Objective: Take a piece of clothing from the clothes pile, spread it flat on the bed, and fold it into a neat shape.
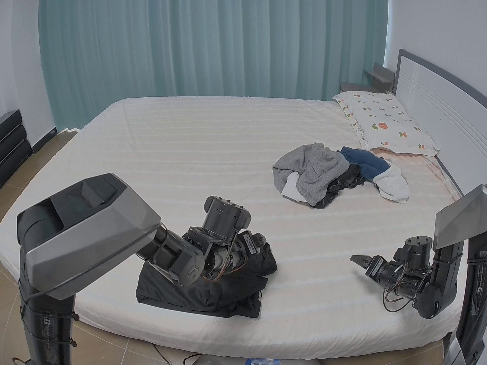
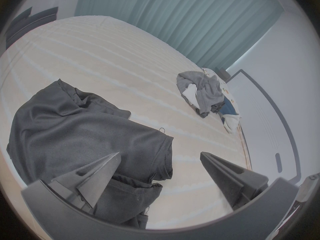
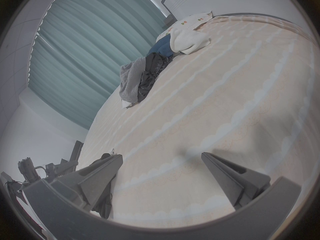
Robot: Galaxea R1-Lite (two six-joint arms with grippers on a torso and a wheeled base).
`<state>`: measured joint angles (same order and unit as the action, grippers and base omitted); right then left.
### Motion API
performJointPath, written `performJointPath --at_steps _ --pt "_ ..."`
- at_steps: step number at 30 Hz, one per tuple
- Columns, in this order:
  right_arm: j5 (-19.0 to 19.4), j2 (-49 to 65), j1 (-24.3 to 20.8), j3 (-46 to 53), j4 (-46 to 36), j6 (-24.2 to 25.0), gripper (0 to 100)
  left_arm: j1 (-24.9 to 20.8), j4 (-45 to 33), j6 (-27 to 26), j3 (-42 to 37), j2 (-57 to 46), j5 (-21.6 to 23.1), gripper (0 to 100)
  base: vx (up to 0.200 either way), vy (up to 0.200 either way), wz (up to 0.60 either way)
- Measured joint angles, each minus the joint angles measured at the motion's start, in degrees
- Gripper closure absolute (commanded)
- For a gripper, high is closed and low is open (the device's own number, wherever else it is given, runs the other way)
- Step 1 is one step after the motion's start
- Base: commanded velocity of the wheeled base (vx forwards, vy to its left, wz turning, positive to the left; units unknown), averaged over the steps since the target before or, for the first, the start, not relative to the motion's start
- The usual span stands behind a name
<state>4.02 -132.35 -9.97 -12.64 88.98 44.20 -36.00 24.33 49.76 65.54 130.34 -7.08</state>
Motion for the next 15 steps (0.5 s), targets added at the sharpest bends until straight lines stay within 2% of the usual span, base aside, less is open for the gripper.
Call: performJointPath --at_steps 3,8,11,15 --pt "0.0 -0.1 -0.3 0.0 0.0 0.0 0 1.3 0.5 0.4 -3.0 -1.6 0.3 0 0.000 0.000 0.00" --pt "-0.1 -0.1 -1.5 -0.1 0.0 -0.1 0 6.0 4.6 1.1 -10.8 -5.0 1.1 0 0.000 0.000 0.00" --pt "-0.3 -0.1 -2.3 -0.1 0.0 -0.3 0 9.6 9.0 2.4 -15.4 -6.8 3.4 0 0.000 0.000 0.00" --pt "-0.6 -0.1 -3.1 0.0 0.0 -0.8 0 14.3 13.3 4.7 -21.4 -8.9 8.4 0 0.000 0.200 0.00"
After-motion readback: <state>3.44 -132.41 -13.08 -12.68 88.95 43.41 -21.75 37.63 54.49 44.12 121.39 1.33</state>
